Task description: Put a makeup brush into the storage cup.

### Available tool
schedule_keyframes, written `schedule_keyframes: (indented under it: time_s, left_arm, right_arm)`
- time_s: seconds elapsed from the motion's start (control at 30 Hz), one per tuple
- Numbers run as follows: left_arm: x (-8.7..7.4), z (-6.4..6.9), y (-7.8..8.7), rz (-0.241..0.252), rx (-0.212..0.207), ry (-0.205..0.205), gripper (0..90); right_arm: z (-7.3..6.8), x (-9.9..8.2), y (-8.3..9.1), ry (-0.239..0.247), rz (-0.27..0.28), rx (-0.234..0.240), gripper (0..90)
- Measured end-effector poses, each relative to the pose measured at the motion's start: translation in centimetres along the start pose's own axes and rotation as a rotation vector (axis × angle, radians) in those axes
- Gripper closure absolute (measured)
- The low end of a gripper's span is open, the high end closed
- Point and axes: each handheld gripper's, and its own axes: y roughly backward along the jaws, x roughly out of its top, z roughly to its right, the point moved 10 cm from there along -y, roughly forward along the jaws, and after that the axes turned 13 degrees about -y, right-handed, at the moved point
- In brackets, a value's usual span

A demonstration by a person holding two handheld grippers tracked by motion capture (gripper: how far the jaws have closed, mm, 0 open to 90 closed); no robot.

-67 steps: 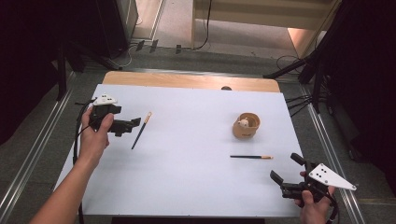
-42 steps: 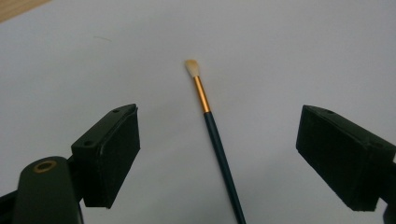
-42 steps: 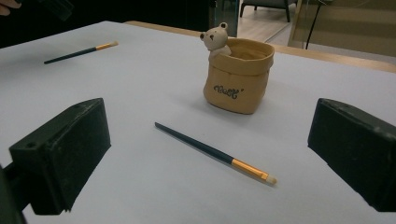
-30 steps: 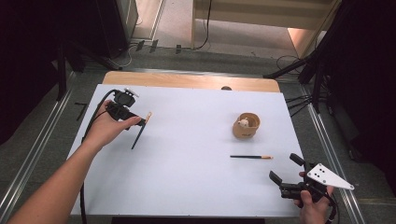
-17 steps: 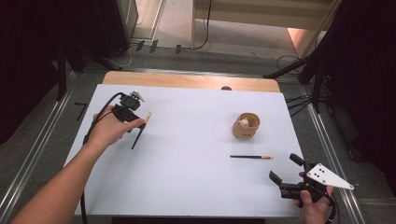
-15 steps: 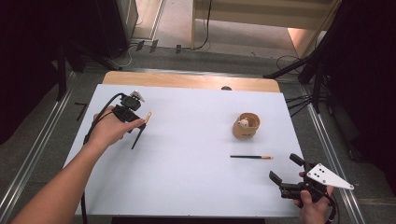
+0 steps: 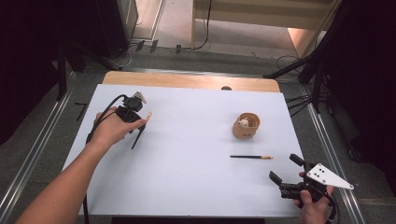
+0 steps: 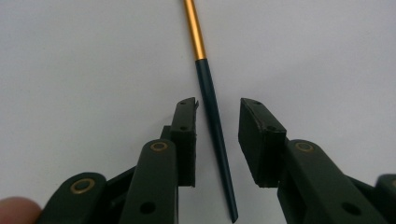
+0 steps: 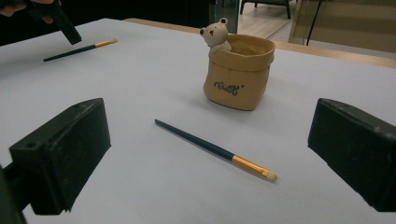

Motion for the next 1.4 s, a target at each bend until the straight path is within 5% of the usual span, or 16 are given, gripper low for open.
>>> schedule_keyframes:
  time_s: [1.07,1.4]
  left_arm:
    - [0.9,-0.1,-2.1,-0.083,-0.006,0.003,77.2]
    - [1.0,0.0,-2.4,-0.11,0.042,-0.012,81.8]
  right_arm:
    - [0.0,-0.1,0.0,-0.007,0.009,0.015,0.0]
    - [0.0,-0.2,-0.1,-0.007,0.0,0.009,0.0]
